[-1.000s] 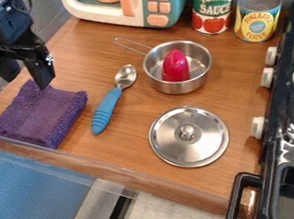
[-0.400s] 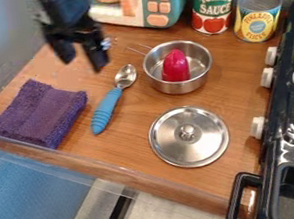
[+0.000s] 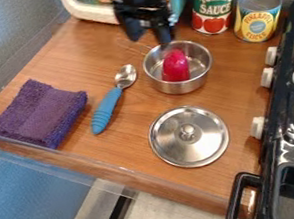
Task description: Take the pink object inside the pot and place it on the left side of the table
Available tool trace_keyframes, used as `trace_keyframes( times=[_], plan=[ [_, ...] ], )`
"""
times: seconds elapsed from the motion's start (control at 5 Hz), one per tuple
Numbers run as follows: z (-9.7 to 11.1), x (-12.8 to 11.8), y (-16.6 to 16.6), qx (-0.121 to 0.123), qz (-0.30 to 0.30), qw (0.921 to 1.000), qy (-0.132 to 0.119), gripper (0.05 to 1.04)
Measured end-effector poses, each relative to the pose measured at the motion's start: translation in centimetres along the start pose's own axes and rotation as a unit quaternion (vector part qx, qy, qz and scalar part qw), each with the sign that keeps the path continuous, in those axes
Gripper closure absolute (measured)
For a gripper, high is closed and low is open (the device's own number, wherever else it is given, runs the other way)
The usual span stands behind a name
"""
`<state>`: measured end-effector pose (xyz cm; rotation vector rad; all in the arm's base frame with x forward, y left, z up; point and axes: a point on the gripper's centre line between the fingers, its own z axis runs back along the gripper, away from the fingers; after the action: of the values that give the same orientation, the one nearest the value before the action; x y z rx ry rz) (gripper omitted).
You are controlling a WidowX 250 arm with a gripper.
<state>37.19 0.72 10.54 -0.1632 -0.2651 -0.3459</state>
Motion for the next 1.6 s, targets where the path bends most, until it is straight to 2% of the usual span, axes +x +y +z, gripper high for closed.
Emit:
trace_keyframes(
  times=[0.2,0.4,0.6,0.8,1.0,1.2,1.4,1.6],
  plan=[
    [-1.9,1.8,-0.7,0.02,-0.021,0.9995,0.011,0.083],
    [-4.6,1.7,-0.6,0.032,-0.031,0.9983,0.038,0.083],
    [-6.3,1.2,-0.2,0.039,-0.042,0.9966,0.059,0.083],
    [-6.9,1.0,-0.5,0.053,-0.065,0.9931,0.082,0.136],
    [-6.8,1.1,-0.8,0.053,-0.086,0.9907,0.091,0.334],
    [-5.7,2.2,-1.3,0.039,-0.09,0.9925,0.074,0.335],
    [-0.8,3.8,-0.4,0.044,-0.078,0.9958,0.021,0.336],
    [2.2,1.7,4.1,0.062,-0.025,0.9977,0.011,0.336]
  ],
)
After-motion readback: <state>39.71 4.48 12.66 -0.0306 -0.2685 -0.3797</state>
